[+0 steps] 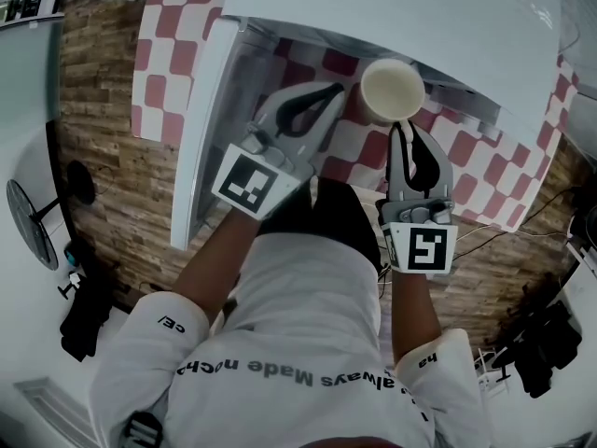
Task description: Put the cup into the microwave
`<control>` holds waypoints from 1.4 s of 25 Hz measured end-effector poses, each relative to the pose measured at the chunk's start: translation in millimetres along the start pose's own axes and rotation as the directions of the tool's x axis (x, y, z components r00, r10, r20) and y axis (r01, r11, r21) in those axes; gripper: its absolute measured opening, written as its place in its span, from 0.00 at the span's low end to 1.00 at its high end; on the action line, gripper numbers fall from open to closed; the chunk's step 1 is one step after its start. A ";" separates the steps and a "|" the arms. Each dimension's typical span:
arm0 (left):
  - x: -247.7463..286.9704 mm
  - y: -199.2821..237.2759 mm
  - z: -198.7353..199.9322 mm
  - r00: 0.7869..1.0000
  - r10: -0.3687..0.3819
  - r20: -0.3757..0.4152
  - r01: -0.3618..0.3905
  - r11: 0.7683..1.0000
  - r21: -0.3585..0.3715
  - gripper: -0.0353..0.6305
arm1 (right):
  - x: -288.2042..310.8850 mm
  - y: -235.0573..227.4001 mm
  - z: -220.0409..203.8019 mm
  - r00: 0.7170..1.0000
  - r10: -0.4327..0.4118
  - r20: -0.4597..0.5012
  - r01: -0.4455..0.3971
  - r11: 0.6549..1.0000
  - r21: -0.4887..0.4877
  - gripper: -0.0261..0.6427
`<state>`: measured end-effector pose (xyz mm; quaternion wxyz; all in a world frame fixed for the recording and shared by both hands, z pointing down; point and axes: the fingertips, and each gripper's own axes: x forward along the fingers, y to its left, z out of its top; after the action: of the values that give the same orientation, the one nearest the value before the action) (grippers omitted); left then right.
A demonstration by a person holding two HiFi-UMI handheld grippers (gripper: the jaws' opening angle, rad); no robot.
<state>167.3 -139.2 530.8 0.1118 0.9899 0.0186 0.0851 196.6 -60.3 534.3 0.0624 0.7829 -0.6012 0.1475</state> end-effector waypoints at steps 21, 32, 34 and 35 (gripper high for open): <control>41.7 41.4 -21.1 0.999 0.047 0.020 -0.048 0.997 0.056 0.06 | 66.3 -31.6 -22.0 0.996 -0.084 0.040 0.084 0.996 -0.010 0.10; 61.9 67.1 -27.2 0.995 0.090 0.031 -0.092 0.993 0.080 0.06 | 99.7 -42.7 -32.3 0.993 -0.106 0.053 0.108 0.993 -0.038 0.10; 64.5 71.8 -28.4 0.995 0.095 0.029 -0.097 0.992 0.086 0.06 | 104.8 -44.1 -32.2 0.993 -0.107 0.058 0.110 0.993 -0.033 0.10; 65.8 74.1 -29.6 0.995 0.098 0.027 -0.100 0.991 0.085 0.06 | 107.0 -44.9 -31.8 0.992 -0.108 0.061 0.110 0.994 -0.029 0.10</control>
<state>228.3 -201.4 586.7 0.0646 0.9944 -0.0280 0.0783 259.7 -138.3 600.7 0.0648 0.8175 -0.5615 0.1108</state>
